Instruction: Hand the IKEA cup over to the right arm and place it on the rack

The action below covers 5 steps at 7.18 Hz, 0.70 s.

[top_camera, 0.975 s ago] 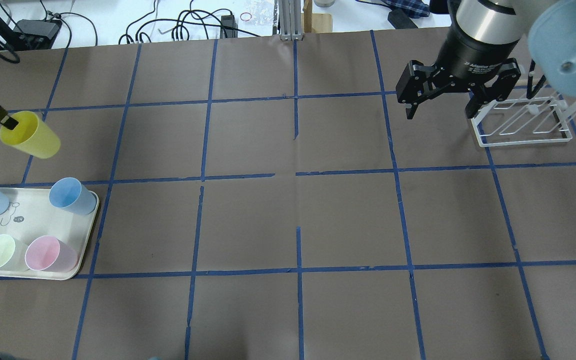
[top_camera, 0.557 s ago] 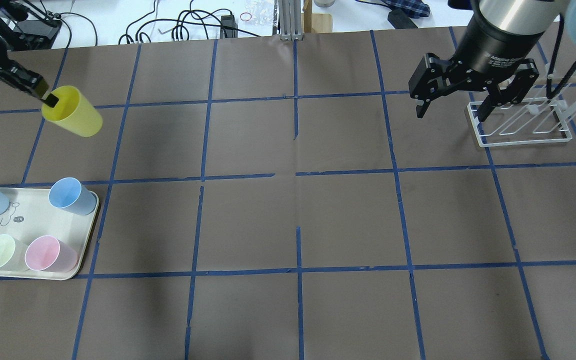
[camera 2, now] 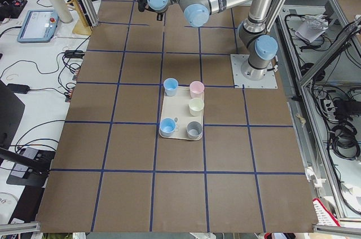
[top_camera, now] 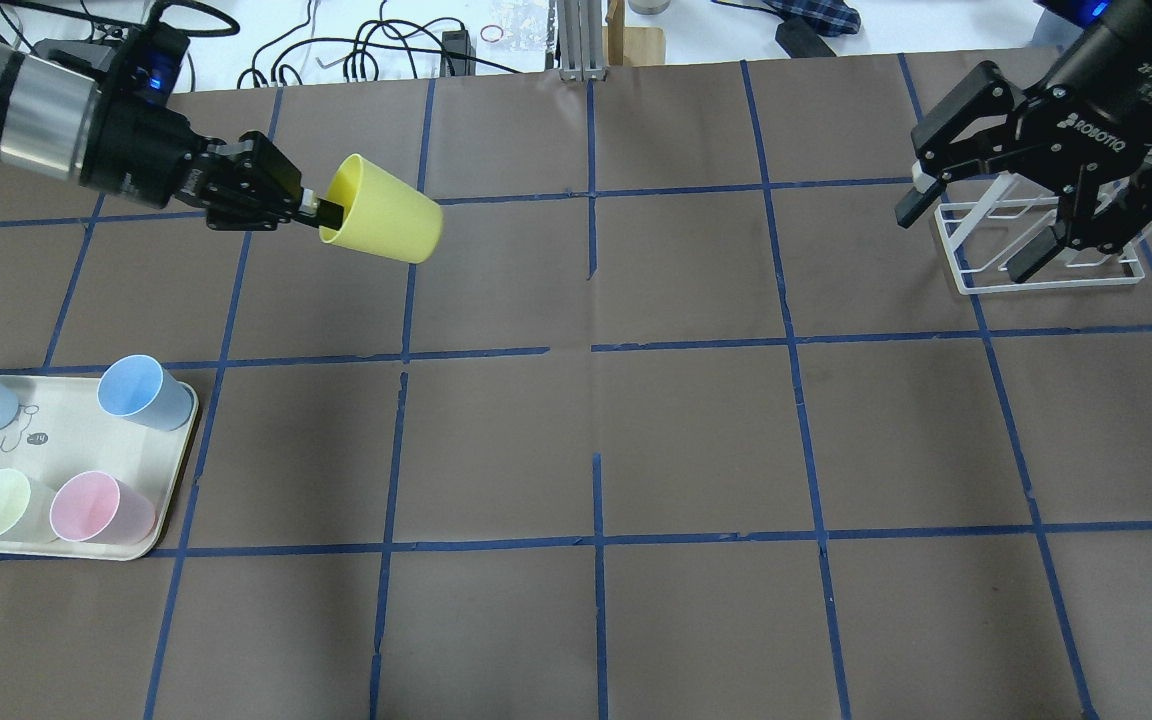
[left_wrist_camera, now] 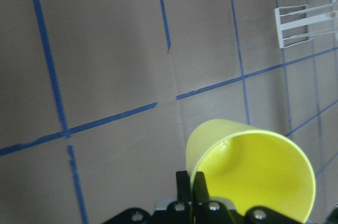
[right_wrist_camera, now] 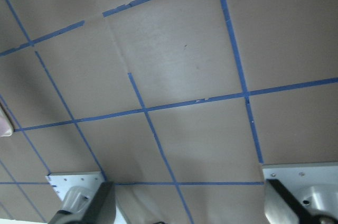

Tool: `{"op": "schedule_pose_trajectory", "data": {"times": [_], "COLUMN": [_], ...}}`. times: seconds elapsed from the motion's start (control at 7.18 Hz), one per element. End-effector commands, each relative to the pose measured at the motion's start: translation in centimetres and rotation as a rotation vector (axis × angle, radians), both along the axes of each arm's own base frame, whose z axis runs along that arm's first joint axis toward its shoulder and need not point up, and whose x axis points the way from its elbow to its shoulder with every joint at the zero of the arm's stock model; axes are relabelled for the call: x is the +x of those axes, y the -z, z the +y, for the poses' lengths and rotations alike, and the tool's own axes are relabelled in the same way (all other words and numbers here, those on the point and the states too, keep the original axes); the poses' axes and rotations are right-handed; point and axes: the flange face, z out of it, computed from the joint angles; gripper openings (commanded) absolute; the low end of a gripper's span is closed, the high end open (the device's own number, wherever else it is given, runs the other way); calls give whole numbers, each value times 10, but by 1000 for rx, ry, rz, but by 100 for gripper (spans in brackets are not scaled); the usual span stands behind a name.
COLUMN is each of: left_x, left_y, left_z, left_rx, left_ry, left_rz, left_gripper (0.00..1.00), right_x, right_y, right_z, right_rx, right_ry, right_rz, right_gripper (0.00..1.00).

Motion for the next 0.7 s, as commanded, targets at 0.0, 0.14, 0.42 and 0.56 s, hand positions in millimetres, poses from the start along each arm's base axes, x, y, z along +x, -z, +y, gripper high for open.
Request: {"op": "schedule_pose_trajectory", "data": {"times": [0.0, 0.14, 0.42, 0.56], "left_x": [-64, -93, -128, -147], "left_y": [37, 38, 28, 22], "left_z": [37, 50, 62, 70], "left_rx": [72, 72, 63, 63], "left_ry": [-98, -105, -137, -120], "left_rz": [359, 471, 652, 696], "left_gripper": [0, 0, 0, 0], "right_x": [17, 24, 33, 36], "right_y": [7, 7, 6, 12], "right_z": [-6, -4, -5, -3], "right_rx": [61, 112, 282, 462], "right_ry": [116, 165, 390, 554], "right_rz": [-234, -294, -368, -367], "right_gripper": [100, 100, 100, 100]}}
